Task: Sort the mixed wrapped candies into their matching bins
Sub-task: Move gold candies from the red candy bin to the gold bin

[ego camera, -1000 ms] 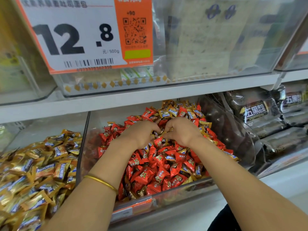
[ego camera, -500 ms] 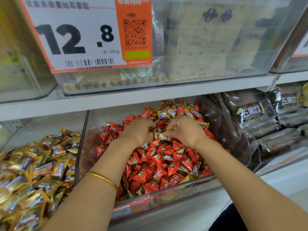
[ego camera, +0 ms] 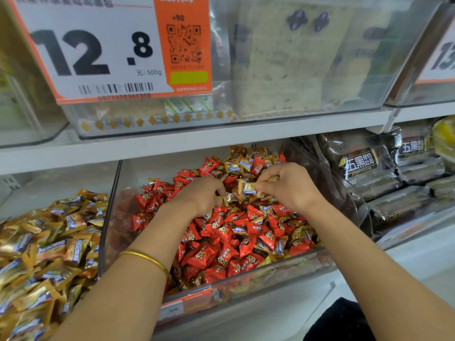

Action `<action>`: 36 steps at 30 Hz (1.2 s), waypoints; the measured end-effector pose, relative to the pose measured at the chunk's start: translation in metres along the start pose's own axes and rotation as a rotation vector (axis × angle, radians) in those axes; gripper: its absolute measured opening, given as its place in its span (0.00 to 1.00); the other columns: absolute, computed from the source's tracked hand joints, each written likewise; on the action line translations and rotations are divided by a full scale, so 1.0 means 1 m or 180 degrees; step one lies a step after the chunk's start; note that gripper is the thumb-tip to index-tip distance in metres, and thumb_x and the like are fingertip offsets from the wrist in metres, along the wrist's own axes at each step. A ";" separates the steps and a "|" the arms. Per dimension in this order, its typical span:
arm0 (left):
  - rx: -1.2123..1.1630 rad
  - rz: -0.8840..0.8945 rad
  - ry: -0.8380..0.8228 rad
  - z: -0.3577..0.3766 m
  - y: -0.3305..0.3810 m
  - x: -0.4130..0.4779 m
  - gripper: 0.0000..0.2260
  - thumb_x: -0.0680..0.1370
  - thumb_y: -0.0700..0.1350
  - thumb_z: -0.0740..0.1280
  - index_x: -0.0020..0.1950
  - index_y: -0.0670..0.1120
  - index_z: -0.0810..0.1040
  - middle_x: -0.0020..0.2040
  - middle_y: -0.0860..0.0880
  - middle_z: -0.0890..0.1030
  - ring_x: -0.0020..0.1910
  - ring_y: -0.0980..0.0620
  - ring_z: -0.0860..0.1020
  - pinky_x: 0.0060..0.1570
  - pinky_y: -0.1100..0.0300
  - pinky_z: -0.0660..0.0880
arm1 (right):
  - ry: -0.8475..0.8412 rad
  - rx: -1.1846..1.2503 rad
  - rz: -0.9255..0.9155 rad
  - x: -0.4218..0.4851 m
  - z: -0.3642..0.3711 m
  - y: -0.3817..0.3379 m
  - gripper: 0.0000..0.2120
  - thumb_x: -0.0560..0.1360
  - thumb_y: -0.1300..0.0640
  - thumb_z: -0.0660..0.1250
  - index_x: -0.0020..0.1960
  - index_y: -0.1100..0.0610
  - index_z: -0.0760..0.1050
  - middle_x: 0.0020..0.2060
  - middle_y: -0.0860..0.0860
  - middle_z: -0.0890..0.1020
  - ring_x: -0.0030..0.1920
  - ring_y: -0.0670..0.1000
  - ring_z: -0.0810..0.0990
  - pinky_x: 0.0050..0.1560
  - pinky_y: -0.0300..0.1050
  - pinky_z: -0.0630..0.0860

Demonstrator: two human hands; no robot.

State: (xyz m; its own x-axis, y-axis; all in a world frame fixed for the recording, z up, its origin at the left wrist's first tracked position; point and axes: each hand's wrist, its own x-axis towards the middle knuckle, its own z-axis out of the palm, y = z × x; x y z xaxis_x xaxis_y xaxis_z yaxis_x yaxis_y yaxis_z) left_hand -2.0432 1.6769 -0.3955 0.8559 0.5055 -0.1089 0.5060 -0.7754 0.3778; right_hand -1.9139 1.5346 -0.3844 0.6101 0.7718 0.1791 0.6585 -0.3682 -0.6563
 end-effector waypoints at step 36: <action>-0.2027 -0.1291 0.1649 -0.094 -0.130 -0.229 0.20 0.83 0.44 0.53 0.76 0.50 0.58 0.76 0.45 0.57 0.75 0.46 0.57 0.72 0.52 0.56 | -0.2185 0.0948 -0.0134 -0.068 0.118 -0.266 0.31 0.78 0.42 0.58 0.76 0.53 0.53 0.75 0.53 0.59 0.70 0.56 0.65 0.59 0.54 0.75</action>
State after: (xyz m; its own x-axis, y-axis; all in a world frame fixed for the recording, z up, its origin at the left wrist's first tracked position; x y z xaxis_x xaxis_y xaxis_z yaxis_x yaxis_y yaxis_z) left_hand -2.3151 1.6977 -0.3337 0.3927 0.9194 0.0240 0.4715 -0.2237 0.8530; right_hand -2.1821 1.6413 -0.3086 0.1108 0.9681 -0.2249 0.4687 -0.2505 -0.8471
